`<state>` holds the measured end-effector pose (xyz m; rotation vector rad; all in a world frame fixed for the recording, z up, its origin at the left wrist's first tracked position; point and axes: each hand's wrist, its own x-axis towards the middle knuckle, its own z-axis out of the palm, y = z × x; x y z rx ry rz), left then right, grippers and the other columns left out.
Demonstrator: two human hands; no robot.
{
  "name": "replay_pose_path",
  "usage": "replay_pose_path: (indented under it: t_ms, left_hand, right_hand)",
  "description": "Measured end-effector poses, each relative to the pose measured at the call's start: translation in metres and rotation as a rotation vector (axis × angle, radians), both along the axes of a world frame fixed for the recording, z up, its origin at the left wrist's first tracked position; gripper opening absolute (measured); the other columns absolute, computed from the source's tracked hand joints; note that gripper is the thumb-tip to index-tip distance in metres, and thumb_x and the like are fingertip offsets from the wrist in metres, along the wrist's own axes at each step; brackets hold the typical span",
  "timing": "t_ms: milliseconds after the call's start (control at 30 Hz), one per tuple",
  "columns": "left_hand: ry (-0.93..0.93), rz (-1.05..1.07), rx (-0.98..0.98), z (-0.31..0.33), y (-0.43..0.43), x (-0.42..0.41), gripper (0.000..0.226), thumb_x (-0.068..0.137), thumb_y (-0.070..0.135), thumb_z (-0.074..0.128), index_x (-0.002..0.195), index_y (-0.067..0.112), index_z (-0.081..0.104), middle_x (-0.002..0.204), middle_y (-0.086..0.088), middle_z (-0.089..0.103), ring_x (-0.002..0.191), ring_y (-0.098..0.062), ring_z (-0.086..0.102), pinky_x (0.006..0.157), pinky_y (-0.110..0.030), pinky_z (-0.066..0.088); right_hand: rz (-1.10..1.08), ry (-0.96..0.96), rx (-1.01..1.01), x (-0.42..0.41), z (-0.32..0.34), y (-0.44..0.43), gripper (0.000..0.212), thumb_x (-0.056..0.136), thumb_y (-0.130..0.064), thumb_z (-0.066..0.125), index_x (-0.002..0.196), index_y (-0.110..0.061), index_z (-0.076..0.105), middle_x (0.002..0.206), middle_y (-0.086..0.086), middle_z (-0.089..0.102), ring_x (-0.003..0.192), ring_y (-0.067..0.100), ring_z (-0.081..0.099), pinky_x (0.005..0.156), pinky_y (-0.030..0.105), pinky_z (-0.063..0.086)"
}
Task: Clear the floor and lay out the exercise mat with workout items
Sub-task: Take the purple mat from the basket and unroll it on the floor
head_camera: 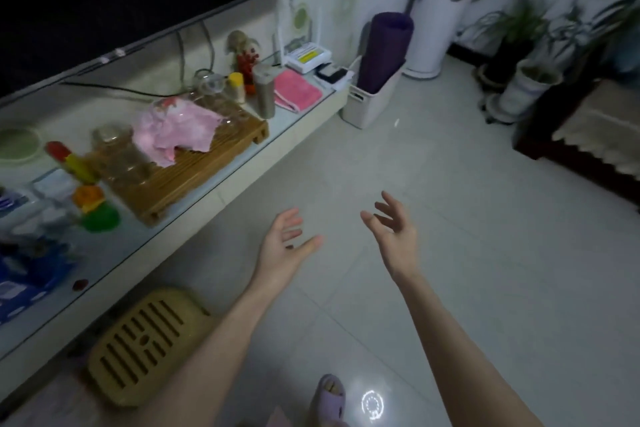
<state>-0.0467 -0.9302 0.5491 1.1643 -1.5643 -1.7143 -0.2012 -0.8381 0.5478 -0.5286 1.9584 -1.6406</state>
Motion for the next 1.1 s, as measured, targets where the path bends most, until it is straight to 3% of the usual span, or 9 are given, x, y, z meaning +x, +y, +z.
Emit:
replay_pose_path:
  t_ms: [167,400,500,667,800,1100]
  left_hand:
    - [0.026,-0.168,0.001,0.010,0.021,-0.100,0.056,0.072,-0.002,0.076,0.114,0.022,0.048,0.113,-0.008,0.054,0.098,-0.020,0.054,0.078,-0.020,0.045]
    - [0.048,-0.369,-0.022,0.020,0.027,-0.232,0.060,0.071,0.000,0.077,0.119,0.021,0.048,0.116,-0.008,0.054,0.099,-0.018,0.055,0.078,-0.021,0.047]
    - [0.052,-0.428,-0.055,0.025,0.016,-0.289,0.062,0.070,0.003,0.079,0.120,0.021,0.049,0.117,-0.006,0.055,0.100,-0.017,0.055,0.084,-0.029,0.046]
    - [0.074,-0.487,-0.088,0.029,-0.029,-0.381,0.064,0.069,0.007,0.080,0.122,0.026,0.048,0.119,-0.002,0.055,0.102,-0.014,0.056,0.083,-0.026,0.046]
    - [0.063,-0.484,-0.073,0.032,-0.076,-0.456,0.064,0.069,0.006,0.080,0.120,0.027,0.048,0.121,-0.004,0.055,0.104,-0.016,0.056,0.093,-0.035,0.043]
    - [0.093,-0.470,-0.066,0.037,-0.175,-0.619,0.064,0.070,0.003,0.079,0.122,0.024,0.048,0.122,-0.007,0.054,0.108,-0.019,0.055,0.080,-0.020,0.047]
  right_hand:
    - [-0.160,0.010,-0.026,-0.086,0.015,0.050,0.055,0.083,-0.022,0.071,0.134,-0.022,0.050,0.120,0.001,0.058,0.107,0.014,0.060,0.085,0.025,0.047]
    - [-0.343,0.037,-0.030,-0.190,0.028,0.082,0.054,0.083,-0.024,0.071,0.133,-0.023,0.050,0.119,-0.001,0.058,0.107,0.013,0.060,0.084,0.022,0.048]
    - [-0.391,0.056,-0.051,-0.237,0.031,0.078,0.054,0.083,-0.025,0.072,0.133,-0.024,0.051,0.120,0.000,0.058,0.107,0.013,0.060,0.081,0.019,0.048]
    - [-0.430,0.068,-0.055,-0.328,0.030,0.045,0.058,0.081,-0.028,0.073,0.134,-0.024,0.050,0.123,0.001,0.058,0.108,0.014,0.060,0.082,0.021,0.047]
    - [-0.447,0.068,-0.057,-0.402,0.034,0.002,0.058,0.081,-0.029,0.074,0.134,-0.024,0.050,0.124,0.002,0.058,0.108,0.012,0.061,0.079,0.018,0.047]
    - [-0.437,0.058,-0.065,-0.566,0.039,-0.101,0.058,0.081,-0.029,0.073,0.134,-0.023,0.050,0.120,0.000,0.059,0.105,0.013,0.061,0.074,0.016,0.047]
